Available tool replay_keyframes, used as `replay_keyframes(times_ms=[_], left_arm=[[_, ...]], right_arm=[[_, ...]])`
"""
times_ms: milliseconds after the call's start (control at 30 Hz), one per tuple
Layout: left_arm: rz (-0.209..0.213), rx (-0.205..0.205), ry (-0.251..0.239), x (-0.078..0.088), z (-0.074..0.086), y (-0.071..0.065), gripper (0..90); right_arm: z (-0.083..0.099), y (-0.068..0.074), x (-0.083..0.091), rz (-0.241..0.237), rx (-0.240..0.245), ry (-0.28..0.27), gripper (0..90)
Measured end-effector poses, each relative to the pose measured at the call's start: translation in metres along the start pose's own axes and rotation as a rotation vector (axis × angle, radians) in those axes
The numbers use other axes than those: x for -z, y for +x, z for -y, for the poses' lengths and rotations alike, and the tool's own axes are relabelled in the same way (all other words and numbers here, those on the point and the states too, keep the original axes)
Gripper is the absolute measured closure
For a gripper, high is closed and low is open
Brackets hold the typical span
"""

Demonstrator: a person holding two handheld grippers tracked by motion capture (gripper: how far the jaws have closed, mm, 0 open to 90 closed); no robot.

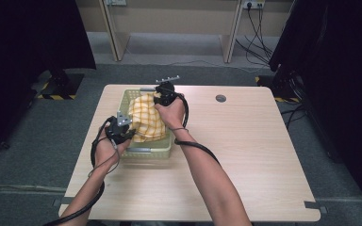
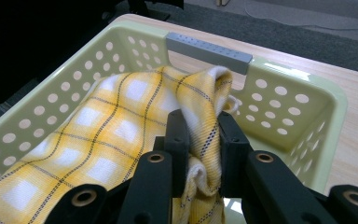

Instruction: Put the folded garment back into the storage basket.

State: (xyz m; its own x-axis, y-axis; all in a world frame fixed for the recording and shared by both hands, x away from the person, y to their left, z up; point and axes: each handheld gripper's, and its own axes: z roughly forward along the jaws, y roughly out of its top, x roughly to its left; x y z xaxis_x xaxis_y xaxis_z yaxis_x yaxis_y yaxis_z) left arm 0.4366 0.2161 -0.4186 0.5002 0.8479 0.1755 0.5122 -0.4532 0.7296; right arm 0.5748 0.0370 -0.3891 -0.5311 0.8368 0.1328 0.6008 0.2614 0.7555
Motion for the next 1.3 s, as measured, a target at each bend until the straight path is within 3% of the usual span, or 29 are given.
replay_keyframes(times_ms=[733,1000,1300], left_arm=[[0.017,0.004,0.051,-0.005,0.002,0.002,78.6],[0.03,0.029,0.07,-0.006,0.0,0.003,68.2],[0.0,0.024,0.048,0.003,0.0,0.0,45.6]], right_arm=[[0.003,0.003,-0.01,-0.005,0.003,0.036,77.1],[0.004,0.001,-0.011,-0.013,-0.005,0.088,64.9],[-0.002,0.0,-0.001,-0.006,0.0,0.07,41.0]])
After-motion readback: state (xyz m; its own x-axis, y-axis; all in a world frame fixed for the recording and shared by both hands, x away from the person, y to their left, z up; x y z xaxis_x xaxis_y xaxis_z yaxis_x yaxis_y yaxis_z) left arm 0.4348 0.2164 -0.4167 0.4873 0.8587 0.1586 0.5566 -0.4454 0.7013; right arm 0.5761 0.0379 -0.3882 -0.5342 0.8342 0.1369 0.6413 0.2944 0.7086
